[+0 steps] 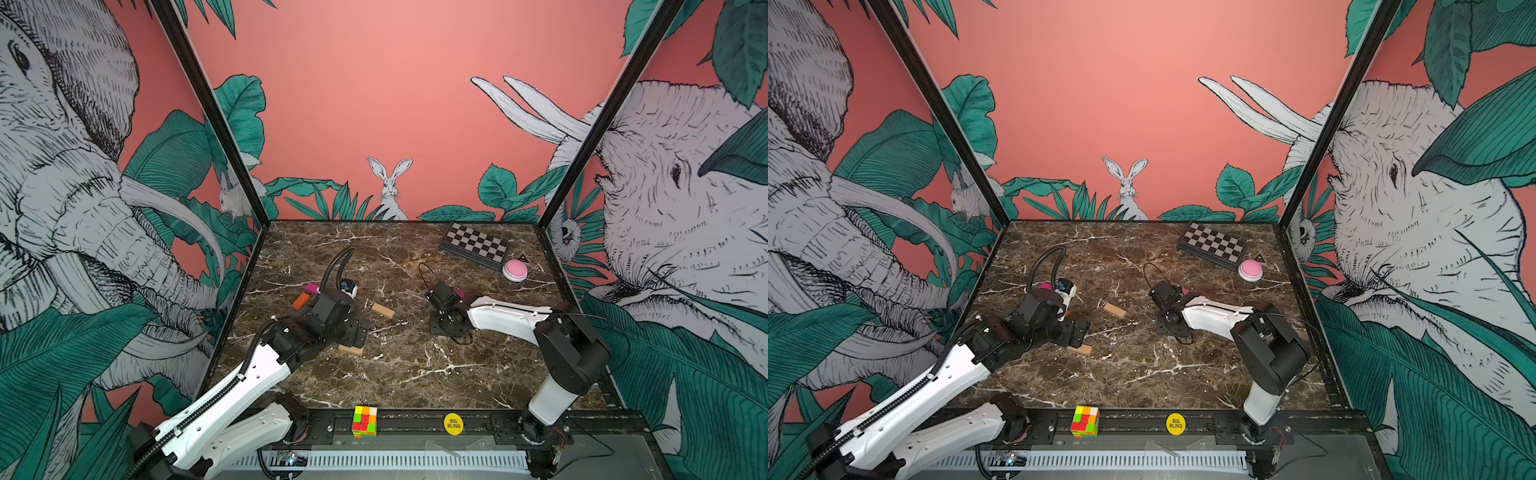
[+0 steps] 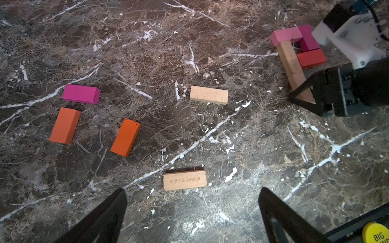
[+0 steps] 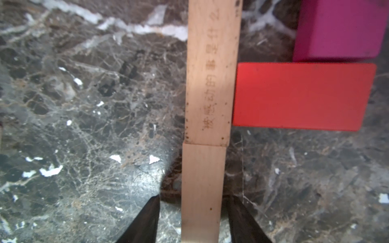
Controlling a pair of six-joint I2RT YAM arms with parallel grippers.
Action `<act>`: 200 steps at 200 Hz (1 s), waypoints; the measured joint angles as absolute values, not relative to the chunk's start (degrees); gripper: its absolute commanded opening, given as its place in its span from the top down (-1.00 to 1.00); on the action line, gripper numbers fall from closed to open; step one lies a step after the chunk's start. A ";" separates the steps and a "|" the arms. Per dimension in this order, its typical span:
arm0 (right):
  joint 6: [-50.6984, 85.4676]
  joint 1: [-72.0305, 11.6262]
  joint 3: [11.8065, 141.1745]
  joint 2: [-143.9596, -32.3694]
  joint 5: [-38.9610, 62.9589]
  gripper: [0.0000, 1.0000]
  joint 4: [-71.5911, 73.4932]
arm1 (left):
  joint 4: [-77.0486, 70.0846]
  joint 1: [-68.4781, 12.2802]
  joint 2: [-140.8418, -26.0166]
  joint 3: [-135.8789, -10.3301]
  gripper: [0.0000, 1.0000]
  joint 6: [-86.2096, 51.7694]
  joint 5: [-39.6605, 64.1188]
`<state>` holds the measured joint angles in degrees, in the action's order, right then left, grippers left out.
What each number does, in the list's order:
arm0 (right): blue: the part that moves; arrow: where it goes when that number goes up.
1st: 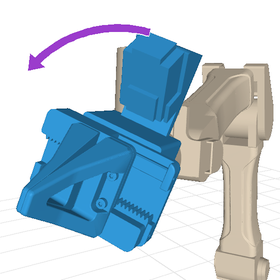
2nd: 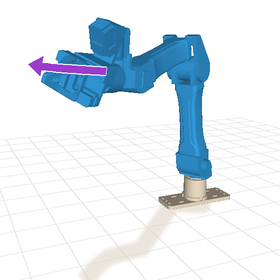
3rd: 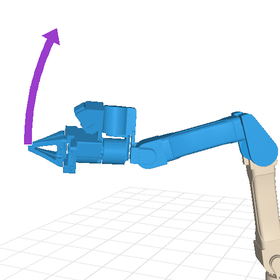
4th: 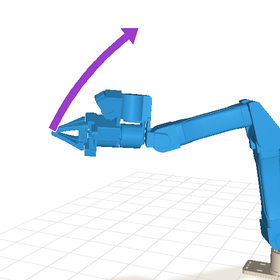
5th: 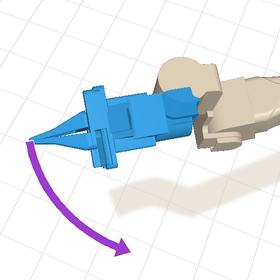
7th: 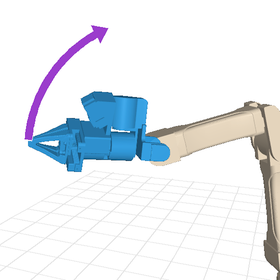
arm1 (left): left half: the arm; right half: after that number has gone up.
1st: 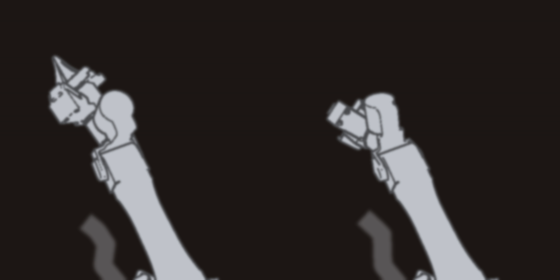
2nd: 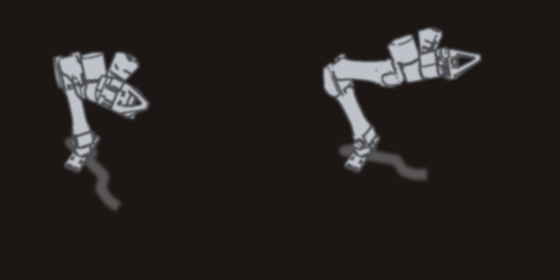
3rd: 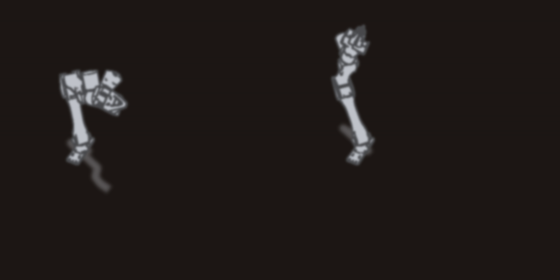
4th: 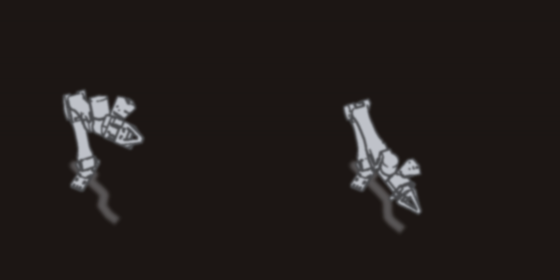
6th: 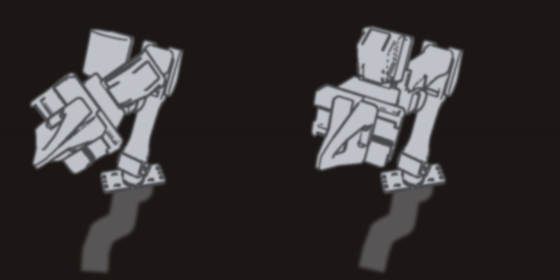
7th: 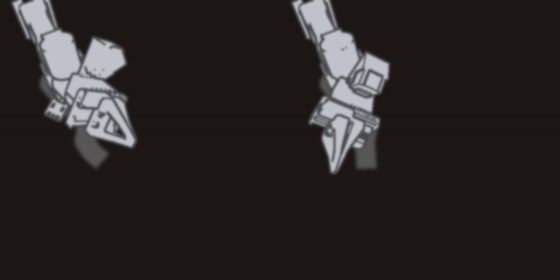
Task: Assemble the letter p with building blocks
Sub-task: Assemble the building block at the center of the board.
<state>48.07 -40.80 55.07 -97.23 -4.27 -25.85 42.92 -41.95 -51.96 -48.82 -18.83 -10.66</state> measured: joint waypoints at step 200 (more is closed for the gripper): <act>33.87 -39.62 51.05 -71.37 -5.69 -0.97 -28.49 | 40.84 -22.46 -79.35 -60.07 -0.99 -17.37 -8.19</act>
<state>33.87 -39.62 51.05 -71.37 -5.69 -28.49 40.84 -22.46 -79.35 -60.07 -17.37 -8.19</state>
